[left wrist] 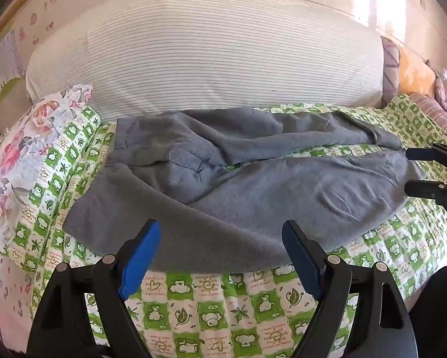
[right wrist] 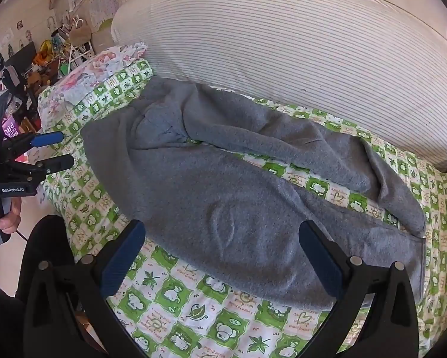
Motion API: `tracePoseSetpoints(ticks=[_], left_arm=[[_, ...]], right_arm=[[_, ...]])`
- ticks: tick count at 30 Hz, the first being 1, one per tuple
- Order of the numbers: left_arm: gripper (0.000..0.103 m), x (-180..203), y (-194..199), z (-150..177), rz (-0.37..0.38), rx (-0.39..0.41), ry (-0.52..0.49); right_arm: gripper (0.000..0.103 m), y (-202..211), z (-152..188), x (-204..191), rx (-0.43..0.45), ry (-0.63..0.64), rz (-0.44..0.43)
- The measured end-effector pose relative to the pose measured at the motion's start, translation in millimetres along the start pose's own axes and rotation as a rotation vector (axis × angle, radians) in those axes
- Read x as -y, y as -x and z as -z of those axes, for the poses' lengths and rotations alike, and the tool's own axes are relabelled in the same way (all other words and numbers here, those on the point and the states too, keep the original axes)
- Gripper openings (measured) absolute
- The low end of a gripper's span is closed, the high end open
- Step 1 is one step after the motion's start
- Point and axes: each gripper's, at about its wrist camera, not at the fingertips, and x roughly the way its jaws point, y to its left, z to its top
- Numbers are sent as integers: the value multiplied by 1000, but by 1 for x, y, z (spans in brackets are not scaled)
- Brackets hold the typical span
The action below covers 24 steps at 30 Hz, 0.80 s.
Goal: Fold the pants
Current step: 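Move both grippers toward the grey sweatpants on the bed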
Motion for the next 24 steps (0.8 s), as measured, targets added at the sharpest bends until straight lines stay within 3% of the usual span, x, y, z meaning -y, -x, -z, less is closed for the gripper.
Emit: tracePoseSetpoints(ticks=[18, 24], left_arm=[[84, 5, -7, 1, 31, -5, -11], [84, 15, -17, 5, 68, -55, -32]], right_arm=[[103, 2, 7, 7, -13, -46, -38], [103, -1, 18, 22, -5, -67, 22]])
